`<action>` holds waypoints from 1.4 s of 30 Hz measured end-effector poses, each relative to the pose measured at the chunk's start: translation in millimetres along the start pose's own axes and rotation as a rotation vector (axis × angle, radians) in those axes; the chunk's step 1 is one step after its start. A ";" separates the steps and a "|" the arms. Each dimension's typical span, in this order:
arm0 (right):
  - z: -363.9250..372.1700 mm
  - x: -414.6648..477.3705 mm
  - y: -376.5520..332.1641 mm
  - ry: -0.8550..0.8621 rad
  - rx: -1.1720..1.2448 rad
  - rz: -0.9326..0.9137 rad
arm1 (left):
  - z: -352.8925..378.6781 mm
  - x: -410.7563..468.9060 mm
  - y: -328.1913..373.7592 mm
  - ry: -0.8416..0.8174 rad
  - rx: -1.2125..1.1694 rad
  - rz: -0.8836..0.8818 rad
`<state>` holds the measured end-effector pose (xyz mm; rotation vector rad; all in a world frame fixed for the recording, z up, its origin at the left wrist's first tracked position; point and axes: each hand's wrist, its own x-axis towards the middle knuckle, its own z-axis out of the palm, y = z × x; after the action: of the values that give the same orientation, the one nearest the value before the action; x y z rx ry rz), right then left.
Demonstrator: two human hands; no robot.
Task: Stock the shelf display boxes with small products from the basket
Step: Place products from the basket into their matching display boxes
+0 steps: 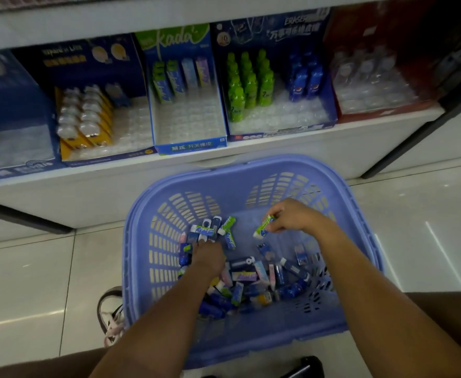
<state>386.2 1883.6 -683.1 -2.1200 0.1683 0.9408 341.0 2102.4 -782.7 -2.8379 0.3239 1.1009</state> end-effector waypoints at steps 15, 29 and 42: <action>-22.4 -68.0 -116.1 0.455 0.545 -0.527 | -128.8 -74.5 -31.6 0.324 -1.727 0.178; -51.3 36.2 -265.4 0.761 -0.228 -0.657 | -185.5 -130.9 -80.7 0.699 -2.172 0.282; -59.2 52.8 -264.5 0.737 -0.164 -0.657 | -188.8 -114.1 -83.7 0.636 -2.156 0.160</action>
<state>565.0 2029.9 -531.9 -2.3479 -0.2412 -0.2291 401.8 2174.6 -566.5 -4.7805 -1.8028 0.1118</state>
